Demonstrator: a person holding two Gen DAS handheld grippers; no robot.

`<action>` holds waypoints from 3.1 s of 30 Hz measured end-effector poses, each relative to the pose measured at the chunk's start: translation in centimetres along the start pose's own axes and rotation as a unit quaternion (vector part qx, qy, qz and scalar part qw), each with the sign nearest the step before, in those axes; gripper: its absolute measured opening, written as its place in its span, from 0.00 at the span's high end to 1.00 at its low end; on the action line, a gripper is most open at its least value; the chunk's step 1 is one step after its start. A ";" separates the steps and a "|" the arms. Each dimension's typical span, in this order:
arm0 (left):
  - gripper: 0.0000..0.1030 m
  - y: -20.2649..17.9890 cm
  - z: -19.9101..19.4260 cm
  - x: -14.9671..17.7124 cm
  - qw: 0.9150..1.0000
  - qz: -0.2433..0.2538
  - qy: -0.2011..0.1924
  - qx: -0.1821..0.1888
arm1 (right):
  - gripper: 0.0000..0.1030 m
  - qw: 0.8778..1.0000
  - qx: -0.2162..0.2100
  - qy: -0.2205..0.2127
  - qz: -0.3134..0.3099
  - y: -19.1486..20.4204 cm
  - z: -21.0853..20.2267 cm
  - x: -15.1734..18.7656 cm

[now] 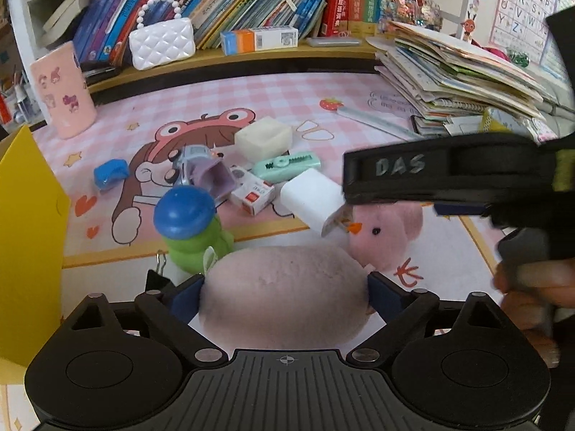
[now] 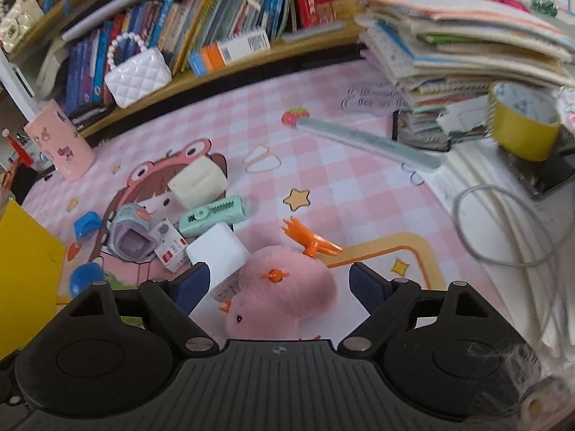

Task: Organize objects
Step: 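Grasp the large pink plush pig with the left tool while the right tool grasps the pink chick, then carry both plush toys up and over into the yellow box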

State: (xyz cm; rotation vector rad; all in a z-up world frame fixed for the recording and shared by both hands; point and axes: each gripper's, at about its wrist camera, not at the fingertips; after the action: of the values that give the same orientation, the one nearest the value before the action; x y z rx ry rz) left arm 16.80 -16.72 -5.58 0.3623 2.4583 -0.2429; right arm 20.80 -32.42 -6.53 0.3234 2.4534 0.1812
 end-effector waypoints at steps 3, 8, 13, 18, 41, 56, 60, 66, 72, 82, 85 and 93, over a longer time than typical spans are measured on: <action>0.12 0.1 0.1 -0.4 1.000 -0.002 0.000 0.000 | 0.30 1.000 -0.003 0.014 0.002 0.1 1.3 -0.2; 0.20 -0.1 -0.4 -0.5 1.000 0.004 0.000 0.002 | 0.46 1.000 -0.013 0.020 -0.004 -0.2 1.8 -0.3; 0.23 -0.5 -2.0 -0.1 1.000 0.016 -0.014 0.019 | 0.47 1.000 -0.019 -0.009 -0.002 -0.3 -1.0 0.2; 0.24 0.9 -4.4 1.2 0.999 -0.005 -0.033 0.036 | 0.47 0.999 0.000 -0.054 0.004 -0.2 -5.3 1.5; 0.24 17.7 -20.0 13.7 0.979 -0.167 -0.109 -0.036 | 0.47 0.991 -0.065 -0.025 -0.112 16.8 -13.9 16.4; 0.24 24.4 -26.6 19.7 0.965 -0.201 -0.144 -0.086 | 0.46 0.977 -0.118 -0.017 -0.177 26.7 -16.8 22.7; 0.24 25.2 -27.5 20.5 0.964 -0.203 -0.150 -0.085 | 0.46 0.974 -0.121 -0.016 -0.189 28.2 -17.4 23.3; 0.24 26.1 -27.9 21.3 0.961 -0.216 -0.152 -0.079 | 0.46 0.971 -0.120 -0.008 -0.207 29.6 -17.7 24.2; 0.24 26.6 -27.9 20.9 0.960 -0.218 -0.158 -0.075 | 0.46 0.966 -0.125 -0.009 -0.227 30.6 -17.2 24.3; 0.24 29.4 -28.9 15.1 0.952 -0.204 -0.213 -0.085 | 0.46 0.957 -0.139 -0.134 -0.219 33.8 -16.9 18.6; 0.24 30.3 -28.4 12.0 0.949 -0.190 -0.235 -0.090 | 0.46 0.946 -0.143 -0.171 -0.235 35.3 -16.1 16.1; 0.24 32.2 -23.6 6.5 0.952 -0.176 -0.227 -0.104 | 0.46 0.940 -0.129 -0.184 -0.256 38.1 -9.6 11.2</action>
State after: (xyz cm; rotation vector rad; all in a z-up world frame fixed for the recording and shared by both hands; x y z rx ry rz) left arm 8.70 21.15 6.10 -0.2105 2.0468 -0.1880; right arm 13.40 6.79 2.35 -0.3672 2.0274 0.1931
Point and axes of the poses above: each gripper's, at about its wrist camera, not at the fingertips, and z roughly the way its jaws point, y to its left, x to its underside, and after that the axes turned 5 degrees about x, right-handed
